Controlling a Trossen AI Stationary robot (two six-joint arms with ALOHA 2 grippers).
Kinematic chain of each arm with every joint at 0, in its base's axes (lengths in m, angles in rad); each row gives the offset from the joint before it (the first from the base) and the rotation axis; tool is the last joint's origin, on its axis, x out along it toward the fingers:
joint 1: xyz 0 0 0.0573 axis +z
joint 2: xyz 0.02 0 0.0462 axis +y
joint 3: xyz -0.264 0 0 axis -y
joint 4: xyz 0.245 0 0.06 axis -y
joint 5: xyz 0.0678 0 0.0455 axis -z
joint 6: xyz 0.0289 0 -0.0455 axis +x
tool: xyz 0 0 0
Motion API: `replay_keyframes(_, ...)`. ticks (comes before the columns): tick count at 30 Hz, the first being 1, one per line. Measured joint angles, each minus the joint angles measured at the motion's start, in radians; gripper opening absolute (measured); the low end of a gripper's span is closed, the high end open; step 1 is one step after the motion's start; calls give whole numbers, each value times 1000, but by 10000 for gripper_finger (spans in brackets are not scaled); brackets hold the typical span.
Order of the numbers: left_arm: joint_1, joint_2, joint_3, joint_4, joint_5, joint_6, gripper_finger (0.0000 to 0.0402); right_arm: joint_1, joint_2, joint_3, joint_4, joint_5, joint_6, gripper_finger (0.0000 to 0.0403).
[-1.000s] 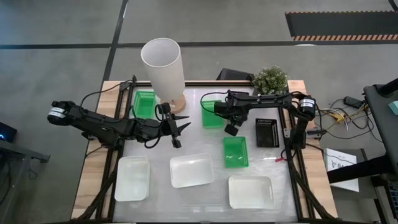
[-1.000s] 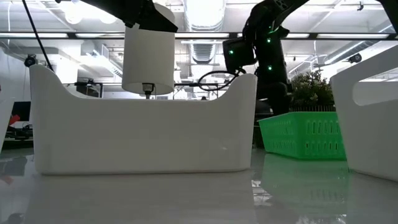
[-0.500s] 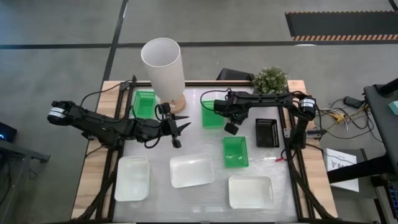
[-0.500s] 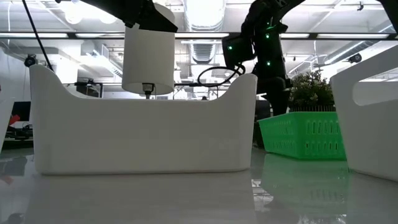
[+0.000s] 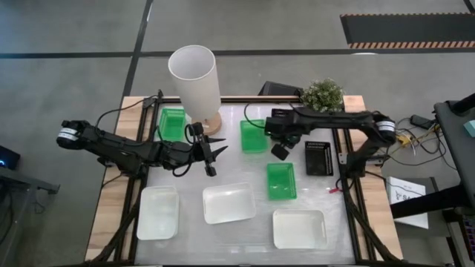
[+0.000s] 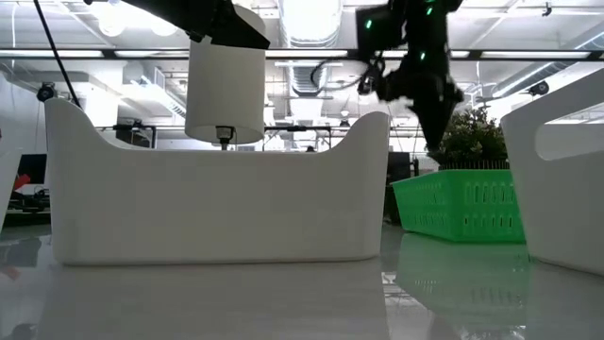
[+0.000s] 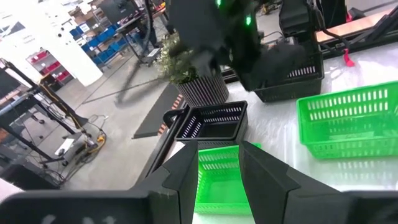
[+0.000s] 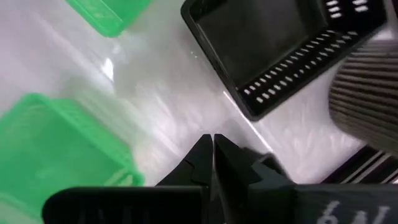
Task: Stack baskets by color
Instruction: Stack the bottom green bin on top of the other green bin
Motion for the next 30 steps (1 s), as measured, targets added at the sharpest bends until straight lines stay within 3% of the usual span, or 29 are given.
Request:
replay_keyframes(8, 0, 0, 0, 0, 1, -4, 99, 119, -143, -66, 0, 0, 228, 9)
replay_keyframes(17, 0, 0, 0, 0, 4, -5, 99, 246, -242, -179, 112, -9, 205, 17)
replay_keyframes(22, 0, 0, 0, 2, 4, -5, 99, 295, -283, -263, 254, -8, 110, 64)
replay_keyframes(30, 0, 0, 0, 2, 4, -5, 99, 346, -307, -434, 448, 9, -92, 175)
